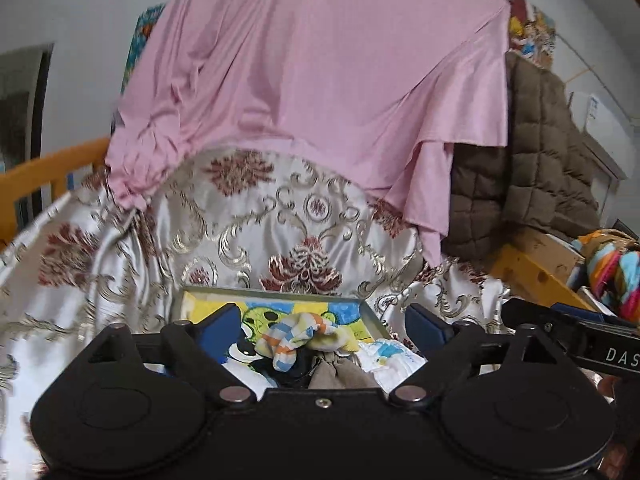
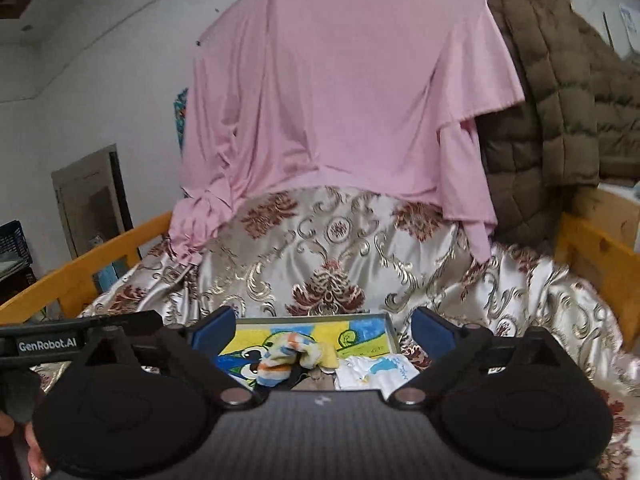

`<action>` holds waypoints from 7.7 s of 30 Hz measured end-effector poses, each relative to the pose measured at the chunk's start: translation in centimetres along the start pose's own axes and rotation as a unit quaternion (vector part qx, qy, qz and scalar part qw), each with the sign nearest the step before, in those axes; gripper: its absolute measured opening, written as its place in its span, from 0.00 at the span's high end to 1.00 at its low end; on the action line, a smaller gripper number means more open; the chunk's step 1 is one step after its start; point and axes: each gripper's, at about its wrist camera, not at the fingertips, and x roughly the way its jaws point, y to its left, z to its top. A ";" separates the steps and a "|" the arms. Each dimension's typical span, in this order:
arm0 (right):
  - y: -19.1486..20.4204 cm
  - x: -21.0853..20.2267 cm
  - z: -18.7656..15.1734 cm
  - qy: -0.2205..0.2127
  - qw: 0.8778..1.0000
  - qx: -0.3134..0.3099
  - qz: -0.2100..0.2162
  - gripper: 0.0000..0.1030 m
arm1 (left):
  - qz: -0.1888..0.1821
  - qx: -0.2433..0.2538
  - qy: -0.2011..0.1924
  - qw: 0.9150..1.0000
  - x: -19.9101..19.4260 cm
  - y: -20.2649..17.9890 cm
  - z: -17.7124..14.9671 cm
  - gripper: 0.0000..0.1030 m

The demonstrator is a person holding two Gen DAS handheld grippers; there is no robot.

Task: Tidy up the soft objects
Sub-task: 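Lift both grippers away from the tray, then move both grippers down toward the grey mask and orange lid, then grasp the orange lid with the right gripper while the left grasps the grey mask, then carry the orange lid and grey mask up over the frog-painting tray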

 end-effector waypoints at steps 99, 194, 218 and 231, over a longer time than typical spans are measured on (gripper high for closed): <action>10.6 -0.9 -23.6 0.152 0.978 -0.143 0.027 0.01 | -0.056 0.207 0.142 0.966 -8.4 6.0 -20.9 0.04; 9.2 -6.4 -19.0 0.001 0.996 -0.086 0.013 0.82 | -0.099 -0.038 0.011 0.994 -11.1 9.3 -16.8 0.80; 9.5 -2.5 -9.3 -0.043 0.990 -0.123 0.048 0.82 | -0.080 0.004 -0.031 0.996 -3.8 6.7 -5.2 0.80; 9.9 13.6 -5.5 0.022 0.992 -0.116 0.040 0.82 | -0.031 -0.025 0.018 0.999 11.3 10.9 -1.6 0.80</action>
